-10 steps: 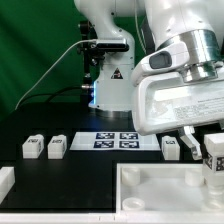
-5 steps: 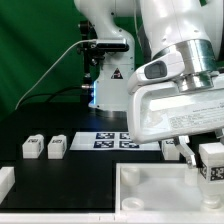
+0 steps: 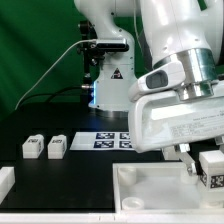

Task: Assemble one leg

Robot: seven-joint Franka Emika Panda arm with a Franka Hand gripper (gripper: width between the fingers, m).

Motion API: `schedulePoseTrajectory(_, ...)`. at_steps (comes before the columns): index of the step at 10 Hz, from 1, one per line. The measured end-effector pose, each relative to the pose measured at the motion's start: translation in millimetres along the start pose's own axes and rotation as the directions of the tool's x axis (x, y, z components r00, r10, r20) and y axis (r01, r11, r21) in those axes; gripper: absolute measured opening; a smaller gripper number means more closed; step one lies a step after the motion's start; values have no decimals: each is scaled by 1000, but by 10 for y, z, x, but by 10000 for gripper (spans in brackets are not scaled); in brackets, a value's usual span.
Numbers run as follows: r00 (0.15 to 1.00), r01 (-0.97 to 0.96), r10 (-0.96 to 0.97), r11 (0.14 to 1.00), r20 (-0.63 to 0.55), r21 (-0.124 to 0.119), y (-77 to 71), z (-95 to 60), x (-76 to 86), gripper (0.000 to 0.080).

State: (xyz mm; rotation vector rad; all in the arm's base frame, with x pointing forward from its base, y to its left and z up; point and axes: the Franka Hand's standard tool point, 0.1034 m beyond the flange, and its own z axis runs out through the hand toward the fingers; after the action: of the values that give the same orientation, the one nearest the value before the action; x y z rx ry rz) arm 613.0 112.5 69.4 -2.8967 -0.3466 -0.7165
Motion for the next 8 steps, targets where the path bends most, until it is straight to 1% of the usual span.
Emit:
schedulePoseTrajectory(3, 999, -2, 2, 1000, -49, -17, 12, 29, 39, 292)
schedulePoseTrajectory(5, 999, -3, 2, 1000, -49, -16, 0, 28, 41, 292)
schedulePoseTrajectory(6, 999, -4, 3, 1000, -49, -17, 5, 28, 40, 306)
schedulePoseTrajectory(8, 999, -4, 3, 1000, -49, -17, 9, 29, 37, 569)
